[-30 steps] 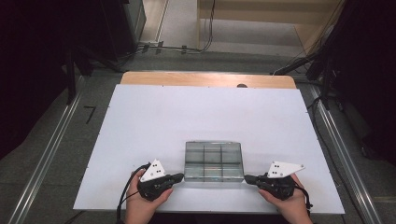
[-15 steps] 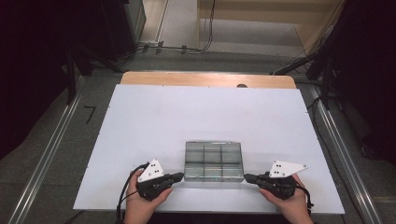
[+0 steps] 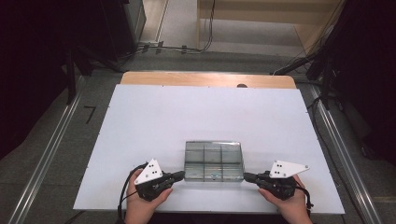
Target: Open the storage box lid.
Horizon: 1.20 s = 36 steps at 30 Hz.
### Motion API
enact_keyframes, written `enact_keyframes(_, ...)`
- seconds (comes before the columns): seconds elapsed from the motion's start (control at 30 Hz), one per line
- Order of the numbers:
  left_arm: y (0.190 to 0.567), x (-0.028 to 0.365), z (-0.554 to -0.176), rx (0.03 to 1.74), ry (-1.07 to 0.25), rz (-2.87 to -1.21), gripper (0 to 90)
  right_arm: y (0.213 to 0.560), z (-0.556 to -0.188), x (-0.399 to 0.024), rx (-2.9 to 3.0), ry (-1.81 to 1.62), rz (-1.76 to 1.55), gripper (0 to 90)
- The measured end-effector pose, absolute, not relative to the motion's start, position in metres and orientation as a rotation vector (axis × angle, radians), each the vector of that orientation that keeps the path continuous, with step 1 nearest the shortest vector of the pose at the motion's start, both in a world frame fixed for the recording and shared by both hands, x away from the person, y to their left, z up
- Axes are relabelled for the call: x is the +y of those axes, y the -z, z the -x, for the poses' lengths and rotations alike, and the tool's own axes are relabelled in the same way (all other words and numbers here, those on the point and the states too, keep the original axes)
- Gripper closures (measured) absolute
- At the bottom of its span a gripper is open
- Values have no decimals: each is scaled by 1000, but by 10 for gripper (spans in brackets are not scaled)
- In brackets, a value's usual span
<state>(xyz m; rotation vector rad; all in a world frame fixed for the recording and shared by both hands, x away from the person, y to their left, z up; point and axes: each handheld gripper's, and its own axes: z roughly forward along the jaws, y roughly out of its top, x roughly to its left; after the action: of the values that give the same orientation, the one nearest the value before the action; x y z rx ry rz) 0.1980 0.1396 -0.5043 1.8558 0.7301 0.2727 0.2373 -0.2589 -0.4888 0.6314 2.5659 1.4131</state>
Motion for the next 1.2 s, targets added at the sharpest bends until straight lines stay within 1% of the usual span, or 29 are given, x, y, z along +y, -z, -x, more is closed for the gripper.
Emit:
enact_keyframes(0.23, 500, 143, -200, 707, -267, -1805, 900, 475, -238, -254, 2520, -1432, -624, 882)
enact_keyframes(0.27, 500, 143, -200, 717, -268, -1805, 886, 472, -239, -253, 2511, -1437, -620, 881)
enact_keyframes(0.33, 500, 144, -202, 732, -263, -1803, 759, 467, -240, -251, 2500, -1444, -616, 882)
enact_keyframes(0.37, 499, 144, -204, 742, -262, -1808, 712, 465, -241, -251, 2495, -1445, -615, 882)
enact_keyframes(0.4, 499, 144, -204, 742, -262, -1808, 681, 463, -242, -250, 2494, -1447, -612, 881)
enact_keyframes(0.43, 498, 145, -204, 746, -274, -1810, 681, 463, -242, -250, 2494, -1447, -612, 881)
enact_keyframes(0.53, 495, 145, -207, 757, -285, -1806, 543, 458, -244, -248, 2487, -1450, -609, 882)
enact_keyframes(0.57, 491, 145, -209, 763, -296, -1801, 434, 454, -247, -245, 2483, -1447, -607, 881)
enact_keyframes(0.6, 491, 145, -209, 763, -296, -1801, 391, 454, -247, -245, 2483, -1447, -607, 881)
enact_keyframes(0.63, 490, 145, -210, 762, -297, -1798, 391, 452, -248, -244, 2480, -1450, -607, 881)
enact_keyframes(0.67, 488, 144, -211, 766, -300, -1800, 354, 450, -249, -243, 2480, -1445, -611, 881)
enact_keyframes(0.7, 487, 144, -212, 774, -310, -1803, 297, 449, -250, -241, 2476, -1446, -610, 881)
enact_keyframes(0.73, 486, 143, -214, 783, -309, -1802, 203, 446, -253, -239, 2474, -1444, -615, 881)
enact_keyframes(0.77, 485, 143, -215, 791, -303, -1801, 203, 446, -253, -239, 2474, -1444, -615, 881)
enact_keyframes(0.8, 484, 143, -218, 806, -285, -1795, 136, 442, -256, -235, 2470, -1449, -621, 882)
enact_keyframes(0.83, 483, 142, -220, 820, -277, -1787, 136, 442, -256, -235, 2470, -1449, -621, 882)
enact_keyframes(0.87, 482, 141, -222, 833, -279, -1788, 91, 440, -257, -234, 2467, -1449, -617, 881)
enact_keyframes(0.9, 480, 140, -224, 837, -291, -1790, 26, 437, -260, -231, 2464, -1450, -615, 882)
enact_keyframes(0.97, 478, 138, -229, 836, -295, -1796, 0, 434, -262, -229, 2461, -1449, -615, 881)
enact_keyframes(1.2, 471, 133, -249, 843, -316, -1779, 0, 426, -271, -228, 2431, -1463, -633, 882)
